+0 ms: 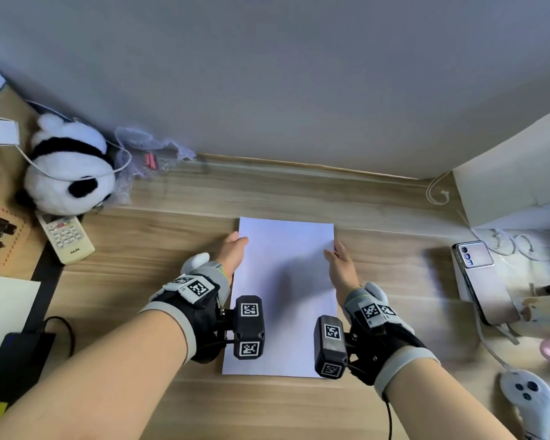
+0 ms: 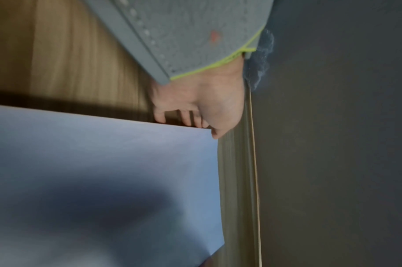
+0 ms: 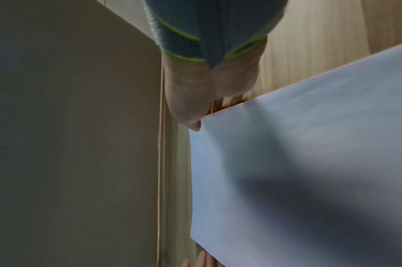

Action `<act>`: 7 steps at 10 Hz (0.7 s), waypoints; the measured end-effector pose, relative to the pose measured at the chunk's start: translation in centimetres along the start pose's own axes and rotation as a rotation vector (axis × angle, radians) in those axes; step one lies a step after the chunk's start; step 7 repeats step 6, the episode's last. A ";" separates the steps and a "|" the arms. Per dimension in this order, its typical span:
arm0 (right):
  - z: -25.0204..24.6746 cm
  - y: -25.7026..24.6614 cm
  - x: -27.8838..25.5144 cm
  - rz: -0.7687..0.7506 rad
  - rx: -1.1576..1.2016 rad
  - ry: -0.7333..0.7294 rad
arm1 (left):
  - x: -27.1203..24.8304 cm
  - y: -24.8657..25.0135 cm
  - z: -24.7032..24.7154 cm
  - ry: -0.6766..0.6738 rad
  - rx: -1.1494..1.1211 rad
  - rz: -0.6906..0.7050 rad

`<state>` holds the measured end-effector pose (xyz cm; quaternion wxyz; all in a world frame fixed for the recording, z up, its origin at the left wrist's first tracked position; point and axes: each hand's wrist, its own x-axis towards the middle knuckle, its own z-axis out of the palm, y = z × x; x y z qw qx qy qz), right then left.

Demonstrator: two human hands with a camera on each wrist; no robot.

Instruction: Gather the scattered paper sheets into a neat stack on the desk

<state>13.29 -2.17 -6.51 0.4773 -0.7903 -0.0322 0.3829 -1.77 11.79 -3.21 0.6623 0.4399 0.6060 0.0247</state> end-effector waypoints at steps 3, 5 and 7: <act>-0.4 -0.4 0.4 0.026 -0.063 -0.028 | -0.5 0.0 -0.8 -0.011 0.013 0.009; -0.3 -1.7 -1.7 -0.012 -0.010 0.049 | -1.9 -0.1 -1.3 0.024 0.059 0.098; -0.4 -2.8 -3.7 -0.027 0.015 0.089 | -2.9 0.0 -1.4 0.036 0.082 0.172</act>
